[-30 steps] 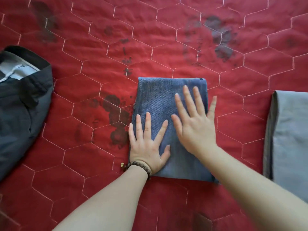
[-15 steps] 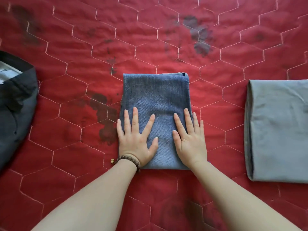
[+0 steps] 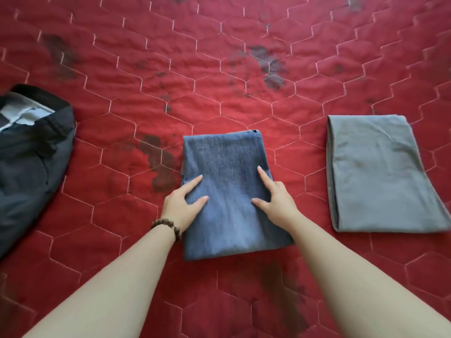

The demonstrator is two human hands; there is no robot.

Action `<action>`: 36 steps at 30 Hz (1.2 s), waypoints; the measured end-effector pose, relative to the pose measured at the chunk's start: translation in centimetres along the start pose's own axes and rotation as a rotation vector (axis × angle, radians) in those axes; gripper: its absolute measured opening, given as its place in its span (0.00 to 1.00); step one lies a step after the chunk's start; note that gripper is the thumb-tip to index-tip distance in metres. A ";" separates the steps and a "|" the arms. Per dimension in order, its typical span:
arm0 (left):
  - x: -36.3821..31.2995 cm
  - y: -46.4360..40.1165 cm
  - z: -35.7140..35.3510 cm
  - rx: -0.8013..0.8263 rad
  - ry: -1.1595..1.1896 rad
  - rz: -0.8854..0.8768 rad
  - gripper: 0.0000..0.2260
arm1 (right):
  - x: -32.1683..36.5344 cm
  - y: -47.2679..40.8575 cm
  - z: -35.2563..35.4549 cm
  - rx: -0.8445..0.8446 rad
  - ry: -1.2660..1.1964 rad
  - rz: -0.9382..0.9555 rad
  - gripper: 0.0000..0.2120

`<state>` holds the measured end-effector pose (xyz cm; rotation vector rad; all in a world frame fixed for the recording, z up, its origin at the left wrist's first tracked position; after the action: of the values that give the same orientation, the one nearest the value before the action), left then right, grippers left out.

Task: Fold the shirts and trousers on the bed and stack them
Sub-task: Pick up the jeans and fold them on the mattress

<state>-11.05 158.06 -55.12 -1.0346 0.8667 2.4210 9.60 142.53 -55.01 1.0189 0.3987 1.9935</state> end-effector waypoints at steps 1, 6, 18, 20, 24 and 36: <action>-0.3 0.9 -0.6 0.033 0.026 -0.008 0.25 | -0.6 1.0 0.1 0.022 -0.011 0.014 0.38; -3.1 5.4 -3.9 -0.014 -0.108 -0.050 0.25 | -3.5 5.6 2.0 -0.050 -0.100 0.093 0.35; -25.6 4.6 -19.0 -0.066 -0.039 -0.338 0.24 | -16.6 7.6 25.1 -0.310 -0.155 0.156 0.34; -28.5 3.2 -22.2 -0.058 -0.035 -0.365 0.25 | -19.3 6.3 28.3 -0.339 -0.141 0.161 0.35; -29.7 0.1 -27.1 -0.103 -0.176 -0.340 0.25 | -24.1 1.9 30.9 -0.314 -0.121 0.109 0.36; -26.3 0.1 -30.6 -0.099 -0.165 -0.255 0.29 | -26.8 -1.0 28.1 -0.289 -0.097 0.174 0.34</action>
<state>22.19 135.32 -52.11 -0.9034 0.5299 2.3109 40.52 119.26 -51.98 0.9862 -0.0324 2.0709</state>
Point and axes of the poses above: each hand's wrist, its own y-axis away from the middle knuckle, its own z-axis out of the back of the hand, x = y × z, the point moved 7 cm from there along -y, towards the middle knuckle, and after that the axes turned 5 degrees about -z, right-handed, at the moved point
